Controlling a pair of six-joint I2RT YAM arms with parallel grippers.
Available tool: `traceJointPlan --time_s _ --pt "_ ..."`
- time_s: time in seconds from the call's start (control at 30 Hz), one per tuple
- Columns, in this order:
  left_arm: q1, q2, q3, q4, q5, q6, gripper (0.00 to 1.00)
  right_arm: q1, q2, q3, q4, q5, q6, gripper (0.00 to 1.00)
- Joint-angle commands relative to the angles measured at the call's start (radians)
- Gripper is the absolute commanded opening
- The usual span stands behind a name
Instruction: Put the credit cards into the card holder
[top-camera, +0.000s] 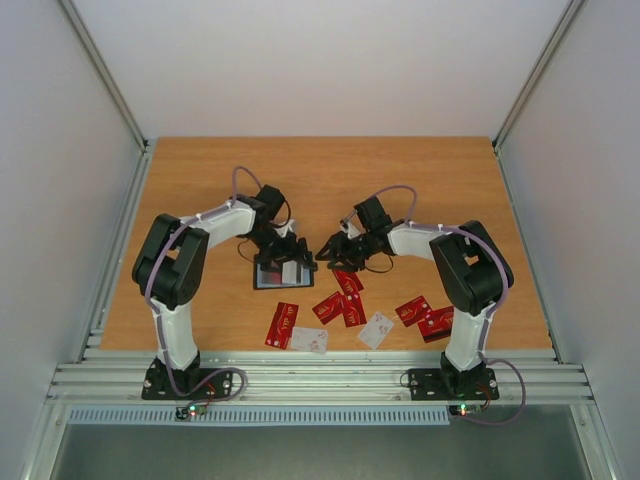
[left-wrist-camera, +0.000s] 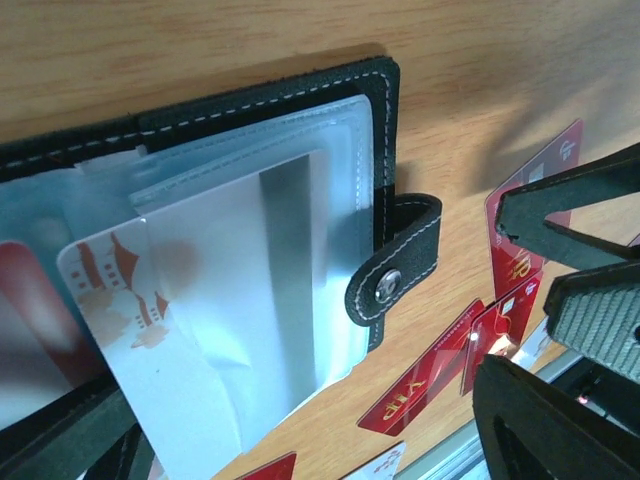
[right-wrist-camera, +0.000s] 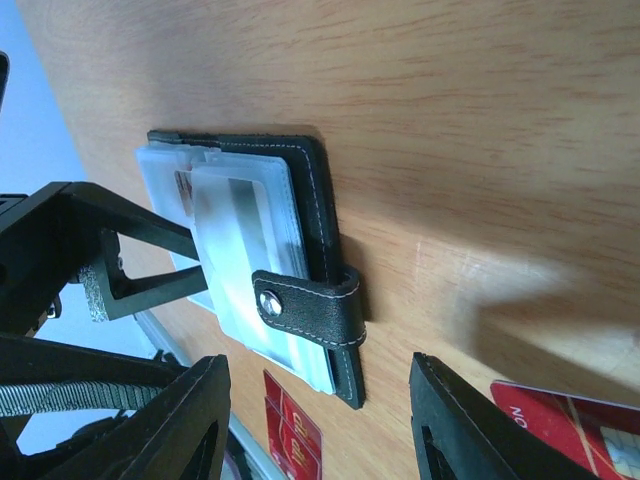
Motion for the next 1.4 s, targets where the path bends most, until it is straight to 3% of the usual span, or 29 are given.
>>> traceJointPlan --time_s 0.0,0.43,0.93,1.37 --pt "-0.005 -0.043 0.014 -0.078 -0.078 0.022 0.89 0.011 0.004 -0.015 0.051 -0.039 0.005 0.50" --pt "-0.008 -0.079 -0.013 -0.093 -0.148 0.061 0.94 0.045 0.025 -0.017 0.099 -0.049 0.039 0.50" --pt "-0.018 -0.039 -0.025 -0.036 -0.074 0.041 0.75 0.080 0.066 -0.008 0.135 -0.036 0.073 0.50" --pt "-0.042 -0.037 -0.013 -0.030 -0.079 0.022 0.70 0.082 0.083 -0.003 0.146 -0.036 0.083 0.49"
